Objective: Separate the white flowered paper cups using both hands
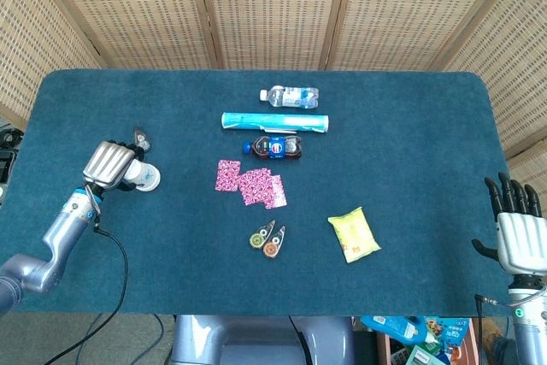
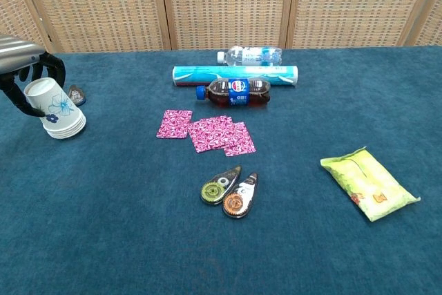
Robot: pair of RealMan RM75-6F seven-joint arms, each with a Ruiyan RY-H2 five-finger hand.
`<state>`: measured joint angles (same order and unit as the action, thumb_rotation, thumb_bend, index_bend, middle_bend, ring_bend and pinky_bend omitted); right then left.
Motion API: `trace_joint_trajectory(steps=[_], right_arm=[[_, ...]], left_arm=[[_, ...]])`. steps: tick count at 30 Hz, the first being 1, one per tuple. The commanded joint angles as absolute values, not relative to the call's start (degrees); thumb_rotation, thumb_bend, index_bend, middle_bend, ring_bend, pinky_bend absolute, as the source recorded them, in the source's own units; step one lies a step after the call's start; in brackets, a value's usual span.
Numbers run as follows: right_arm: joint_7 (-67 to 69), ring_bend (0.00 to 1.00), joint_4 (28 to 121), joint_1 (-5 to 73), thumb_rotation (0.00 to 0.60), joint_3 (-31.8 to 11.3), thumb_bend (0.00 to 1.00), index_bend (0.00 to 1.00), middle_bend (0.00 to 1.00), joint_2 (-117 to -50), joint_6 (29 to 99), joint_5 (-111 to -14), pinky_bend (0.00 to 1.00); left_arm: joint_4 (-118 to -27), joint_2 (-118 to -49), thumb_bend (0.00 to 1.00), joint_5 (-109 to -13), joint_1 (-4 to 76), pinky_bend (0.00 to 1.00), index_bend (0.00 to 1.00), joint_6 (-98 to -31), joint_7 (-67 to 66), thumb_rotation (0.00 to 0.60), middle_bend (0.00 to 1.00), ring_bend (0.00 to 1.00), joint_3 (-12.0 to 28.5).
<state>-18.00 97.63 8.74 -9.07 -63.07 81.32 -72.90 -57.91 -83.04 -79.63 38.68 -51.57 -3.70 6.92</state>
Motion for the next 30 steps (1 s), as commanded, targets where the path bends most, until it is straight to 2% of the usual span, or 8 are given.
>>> trace_joint_trajectory(steps=[1, 8, 15, 26, 30], right_arm=[[-18.0, 0.0, 97.6, 8.8, 0.6, -9.0, 0.0, 0.0, 0.0, -63.1, 81.4, -73.1, 0.0], [-14.1, 0.0, 93.6, 9.4, 0.6, -9.1, 0.0, 0.01, 0.0, -65.6, 84.7, -79.3, 0.0], [-7.5, 0.0, 83.6, 12.0, 0.6, -8.1, 0.0, 0.11, 0.04, -68.9, 88.5, -90.7, 0.0], [3.0, 0.02, 71.7, 18.9, 0.6, -7.9, 0.0, 0.28, 0.14, -70.2, 92.8, -103.5, 0.0], [4.9, 0.03, 68.6, 22.0, 0.6, -8.6, 0.04, 0.32, 0.16, -71.0, 93.8, -106.4, 0.0]], left_arm=[[-60.4, -81.4, 0.12, -78.6, 37.7, 0.48, 0.51, -53.5, 1.7, 0.6, 0.48, 0.48, 8.5], [-68.7, -76.5, 0.12, -80.3, 35.9, 0.48, 0.52, -58.1, 27.4, 0.6, 0.49, 0.48, 11.6], [-75.7, -74.9, 0.12, -82.0, 38.0, 0.48, 0.52, -54.3, 49.6, 0.6, 0.49, 0.48, 12.7], [-77.4, -81.4, 0.12, -81.3, 44.7, 0.48, 0.52, -47.2, 69.6, 0.6, 0.49, 0.48, 15.1], [-75.4, -84.7, 0.12, -80.5, 47.2, 0.48, 0.52, -44.4, 72.8, 0.6, 0.5, 0.48, 15.8]])
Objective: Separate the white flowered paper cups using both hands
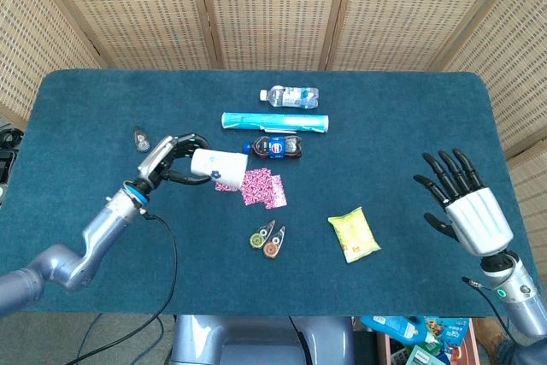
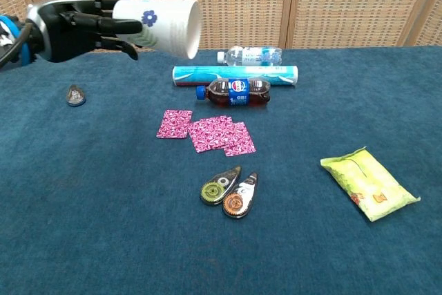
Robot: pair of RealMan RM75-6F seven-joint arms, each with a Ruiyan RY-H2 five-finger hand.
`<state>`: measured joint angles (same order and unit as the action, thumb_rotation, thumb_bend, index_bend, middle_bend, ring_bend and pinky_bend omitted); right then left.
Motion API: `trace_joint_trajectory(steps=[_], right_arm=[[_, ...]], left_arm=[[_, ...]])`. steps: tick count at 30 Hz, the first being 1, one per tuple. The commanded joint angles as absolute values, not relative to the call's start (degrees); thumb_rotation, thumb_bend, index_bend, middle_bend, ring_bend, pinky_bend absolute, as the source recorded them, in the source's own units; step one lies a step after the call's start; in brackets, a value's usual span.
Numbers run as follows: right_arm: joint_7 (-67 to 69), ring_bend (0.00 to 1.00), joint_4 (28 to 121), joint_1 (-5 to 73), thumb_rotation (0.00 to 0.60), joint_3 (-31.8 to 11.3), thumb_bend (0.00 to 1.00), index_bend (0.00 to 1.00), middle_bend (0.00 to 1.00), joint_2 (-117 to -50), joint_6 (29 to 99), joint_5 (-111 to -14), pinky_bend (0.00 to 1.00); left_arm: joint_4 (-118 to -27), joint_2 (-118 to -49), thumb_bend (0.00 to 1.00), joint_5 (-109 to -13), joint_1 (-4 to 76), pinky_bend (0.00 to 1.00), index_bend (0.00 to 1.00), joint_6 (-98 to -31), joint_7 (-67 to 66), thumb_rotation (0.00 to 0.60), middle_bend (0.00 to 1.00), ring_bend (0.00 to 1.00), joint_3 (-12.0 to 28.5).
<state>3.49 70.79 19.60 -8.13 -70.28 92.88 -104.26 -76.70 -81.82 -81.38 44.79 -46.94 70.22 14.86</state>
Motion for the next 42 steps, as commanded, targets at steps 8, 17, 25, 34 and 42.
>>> trace_joint_trajectory(steps=[8, 17, 25, 34, 42], right_arm=[[5.9, 0.07, 67.5, 28.9, 0.6, -10.0, 0.14, 0.38, 0.19, -71.2, 91.7, -109.9, 0.0], [5.1, 0.1, 67.7, 35.6, 0.6, -10.3, 0.19, 0.42, 0.22, -71.7, 88.3, -113.2, 0.01], [5.0, 0.13, 66.5, 39.8, 0.6, -9.6, 0.23, 0.45, 0.22, -74.0, 85.7, -114.0, 0.04], [5.7, 0.13, 64.1, 41.6, 0.6, -9.1, 0.28, 0.47, 0.23, -76.5, 85.6, -113.0, 0.05], [6.1, 0.14, 63.1, 42.3, 0.6, -8.3, 0.3, 0.5, 0.24, -77.8, 86.7, -112.5, 0.07]], left_arm=[[-71.8, -91.0, 0.12, -79.0, 52.0, 0.48, 0.52, -40.5, 74.0, 0.6, 0.5, 0.48, 17.3], [-68.7, -95.6, 0.12, -77.2, 56.6, 0.48, 0.52, -37.4, 72.4, 0.6, 0.5, 0.48, 19.4], [-67.9, -97.7, 0.12, -75.4, 59.4, 0.48, 0.52, -35.3, 70.0, 0.6, 0.5, 0.48, 21.0], [-68.0, -98.5, 0.12, -74.0, 60.8, 0.48, 0.52, -34.1, 67.8, 0.6, 0.5, 0.48, 21.9], [-68.0, -99.2, 0.12, -73.1, 61.1, 0.48, 0.52, -33.7, 66.0, 0.6, 0.5, 0.48, 22.1]])
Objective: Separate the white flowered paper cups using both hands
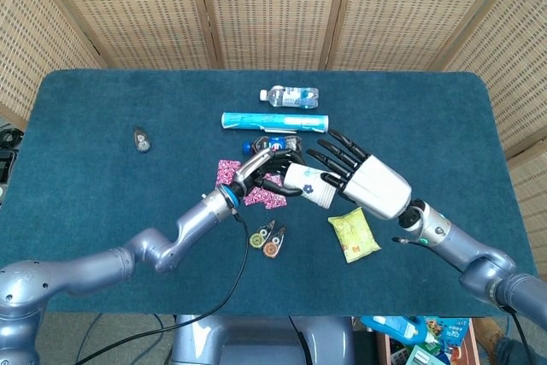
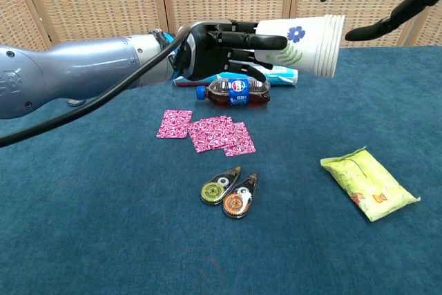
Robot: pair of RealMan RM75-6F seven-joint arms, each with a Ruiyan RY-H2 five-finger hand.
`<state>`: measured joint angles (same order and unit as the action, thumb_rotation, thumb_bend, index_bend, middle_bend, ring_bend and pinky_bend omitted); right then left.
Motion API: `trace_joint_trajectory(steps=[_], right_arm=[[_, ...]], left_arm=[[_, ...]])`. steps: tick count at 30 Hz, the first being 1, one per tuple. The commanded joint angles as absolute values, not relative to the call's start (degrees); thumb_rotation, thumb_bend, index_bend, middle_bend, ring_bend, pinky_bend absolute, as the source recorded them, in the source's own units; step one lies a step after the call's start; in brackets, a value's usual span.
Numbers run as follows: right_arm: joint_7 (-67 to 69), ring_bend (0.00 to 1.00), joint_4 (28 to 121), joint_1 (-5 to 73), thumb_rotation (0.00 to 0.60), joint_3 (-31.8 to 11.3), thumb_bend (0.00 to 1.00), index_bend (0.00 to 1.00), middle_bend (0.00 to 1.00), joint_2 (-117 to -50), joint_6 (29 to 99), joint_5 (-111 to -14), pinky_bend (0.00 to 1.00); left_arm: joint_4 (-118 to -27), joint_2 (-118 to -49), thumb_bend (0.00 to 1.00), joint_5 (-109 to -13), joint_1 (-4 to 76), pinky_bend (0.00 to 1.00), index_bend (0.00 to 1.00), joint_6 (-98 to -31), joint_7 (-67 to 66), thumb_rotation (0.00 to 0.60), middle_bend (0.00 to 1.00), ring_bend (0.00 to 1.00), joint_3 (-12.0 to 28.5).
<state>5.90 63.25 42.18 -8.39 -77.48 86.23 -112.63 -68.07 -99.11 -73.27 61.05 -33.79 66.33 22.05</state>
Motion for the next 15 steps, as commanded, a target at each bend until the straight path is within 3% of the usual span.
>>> trace_joint_trajectory(steps=[1, 15], right_arm=[[6.2, 0.14, 63.1, 42.4, 0.6, -8.3, 0.3, 0.5, 0.24, -78.0, 86.9, -112.4, 0.07], [5.2, 0.15, 63.3, 44.0, 0.6, -7.3, 0.41, 0.53, 0.25, -79.4, 86.6, -111.9, 0.09]], left_arm=[[-68.0, -99.3, 0.12, -73.0, 61.1, 0.48, 0.52, -33.7, 65.9, 0.6, 0.5, 0.48, 22.1], [-68.0, -99.8, 0.12, -72.1, 61.0, 0.48, 0.52, -33.2, 64.4, 0.6, 0.5, 0.48, 22.5]])
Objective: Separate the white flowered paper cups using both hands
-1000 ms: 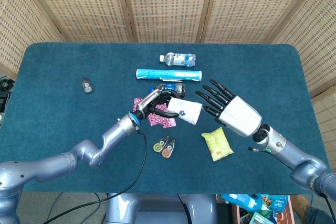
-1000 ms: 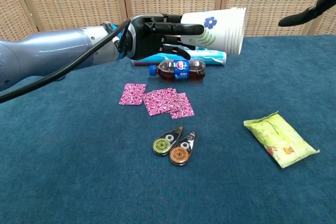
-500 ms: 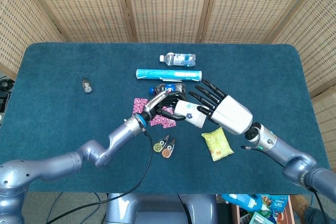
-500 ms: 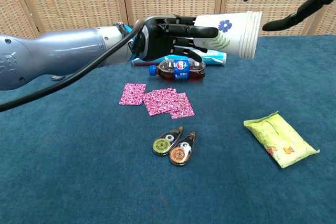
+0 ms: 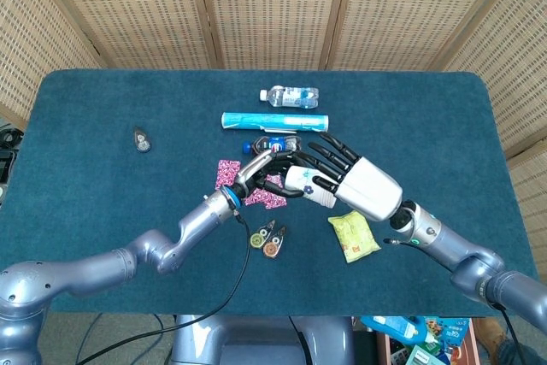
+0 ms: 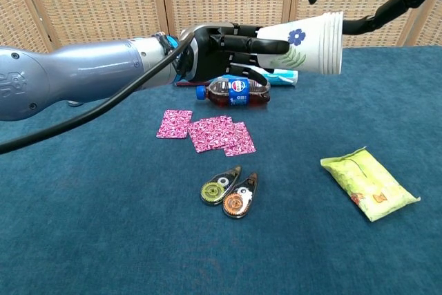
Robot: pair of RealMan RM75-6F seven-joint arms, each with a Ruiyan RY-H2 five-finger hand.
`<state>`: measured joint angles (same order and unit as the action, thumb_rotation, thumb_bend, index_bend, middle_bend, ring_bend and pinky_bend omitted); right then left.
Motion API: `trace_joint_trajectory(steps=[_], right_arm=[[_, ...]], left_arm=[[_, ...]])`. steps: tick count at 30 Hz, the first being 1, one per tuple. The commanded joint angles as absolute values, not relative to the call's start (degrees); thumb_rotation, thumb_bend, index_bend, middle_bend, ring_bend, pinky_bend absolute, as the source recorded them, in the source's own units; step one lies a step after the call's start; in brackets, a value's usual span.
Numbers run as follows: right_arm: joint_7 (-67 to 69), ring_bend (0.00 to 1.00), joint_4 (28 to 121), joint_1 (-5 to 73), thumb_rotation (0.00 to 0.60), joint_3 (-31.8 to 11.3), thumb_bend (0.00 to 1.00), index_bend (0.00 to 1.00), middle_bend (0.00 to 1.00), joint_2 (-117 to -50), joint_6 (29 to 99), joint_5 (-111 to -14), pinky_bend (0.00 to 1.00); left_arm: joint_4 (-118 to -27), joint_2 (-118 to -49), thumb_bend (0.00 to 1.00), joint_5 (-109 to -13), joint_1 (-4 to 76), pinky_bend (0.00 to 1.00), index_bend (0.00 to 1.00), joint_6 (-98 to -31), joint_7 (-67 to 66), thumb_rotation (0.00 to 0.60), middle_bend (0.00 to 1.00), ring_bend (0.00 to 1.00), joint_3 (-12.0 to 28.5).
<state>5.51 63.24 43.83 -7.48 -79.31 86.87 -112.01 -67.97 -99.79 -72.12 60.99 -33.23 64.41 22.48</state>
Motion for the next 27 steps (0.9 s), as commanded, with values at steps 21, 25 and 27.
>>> trace_joint_trajectory(steps=[21, 25, 27], right_arm=[[3.2, 0.15, 62.9, 45.4, 0.6, -5.5, 0.56, 0.58, 0.25, -79.3, 85.9, -111.7, 0.1], [3.3, 0.15, 62.7, 45.5, 0.6, -5.2, 0.58, 0.64, 0.26, -79.4, 86.0, -111.5, 0.1], [3.3, 0.15, 62.7, 45.5, 0.6, -5.1, 0.59, 0.66, 0.26, -79.6, 86.0, -111.4, 0.11]], left_arm=[[-68.3, -99.9, 0.12, -72.2, 60.5, 0.48, 0.52, -32.7, 64.4, 0.6, 0.5, 0.48, 23.2], [-68.2, -99.8, 0.12, -72.3, 60.4, 0.48, 0.52, -32.6, 64.6, 0.6, 0.5, 0.48, 23.4], [-68.2, -99.8, 0.12, -72.4, 60.4, 0.48, 0.52, -32.6, 64.6, 0.6, 0.5, 0.48, 23.4]])
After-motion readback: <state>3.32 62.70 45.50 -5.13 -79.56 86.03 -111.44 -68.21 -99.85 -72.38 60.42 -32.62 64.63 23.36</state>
